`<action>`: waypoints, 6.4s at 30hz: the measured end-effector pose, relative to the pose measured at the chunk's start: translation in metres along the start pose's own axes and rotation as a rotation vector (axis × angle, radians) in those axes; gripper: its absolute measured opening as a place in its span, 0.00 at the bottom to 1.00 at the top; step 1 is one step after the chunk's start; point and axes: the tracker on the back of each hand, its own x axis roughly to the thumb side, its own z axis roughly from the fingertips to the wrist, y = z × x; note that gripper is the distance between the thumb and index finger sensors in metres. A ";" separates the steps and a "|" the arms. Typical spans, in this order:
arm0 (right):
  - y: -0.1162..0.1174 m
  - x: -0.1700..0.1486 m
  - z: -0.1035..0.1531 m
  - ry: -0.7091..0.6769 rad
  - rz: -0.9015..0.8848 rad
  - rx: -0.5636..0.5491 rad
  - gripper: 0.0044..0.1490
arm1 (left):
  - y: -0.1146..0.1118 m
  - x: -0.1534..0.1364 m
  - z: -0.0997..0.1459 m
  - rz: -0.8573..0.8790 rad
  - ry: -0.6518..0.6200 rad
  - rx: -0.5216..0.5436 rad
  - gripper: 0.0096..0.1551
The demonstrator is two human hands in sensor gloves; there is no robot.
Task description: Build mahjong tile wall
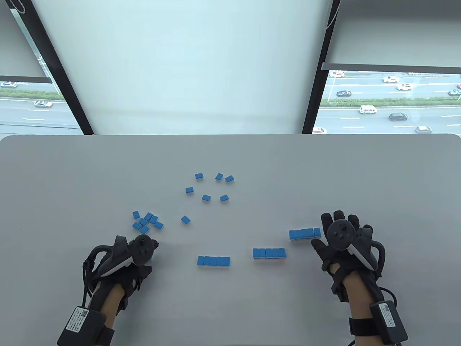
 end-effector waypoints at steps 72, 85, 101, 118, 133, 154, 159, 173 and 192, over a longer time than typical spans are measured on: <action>0.001 0.002 0.000 0.007 0.025 0.022 0.51 | 0.030 0.193 -0.012 -0.100 -0.340 0.169 0.34; 0.001 0.002 0.000 -0.002 0.016 0.015 0.51 | 0.068 0.159 -0.003 0.012 -0.278 0.210 0.39; 0.001 0.001 0.001 0.003 0.011 0.015 0.51 | 0.103 0.093 -0.080 0.060 0.113 0.183 0.38; 0.002 0.001 0.000 0.013 0.030 0.021 0.51 | 0.037 0.098 -0.110 -0.082 0.194 0.085 0.34; 0.002 0.003 -0.001 0.001 0.023 0.021 0.51 | 0.063 0.104 -0.068 0.177 0.026 0.133 0.35; 0.003 0.004 0.000 0.002 0.026 0.032 0.51 | 0.037 0.150 -0.007 0.070 -0.300 0.225 0.34; 0.003 0.005 0.000 0.005 0.037 0.034 0.51 | 0.030 0.157 -0.010 0.065 -0.326 0.194 0.34; 0.003 0.004 0.000 0.009 0.035 0.034 0.51 | 0.022 0.168 -0.012 0.015 -0.340 0.159 0.34; -0.006 0.002 0.003 0.004 0.026 -0.005 0.51 | 0.099 0.148 -0.066 -0.056 -0.286 0.286 0.35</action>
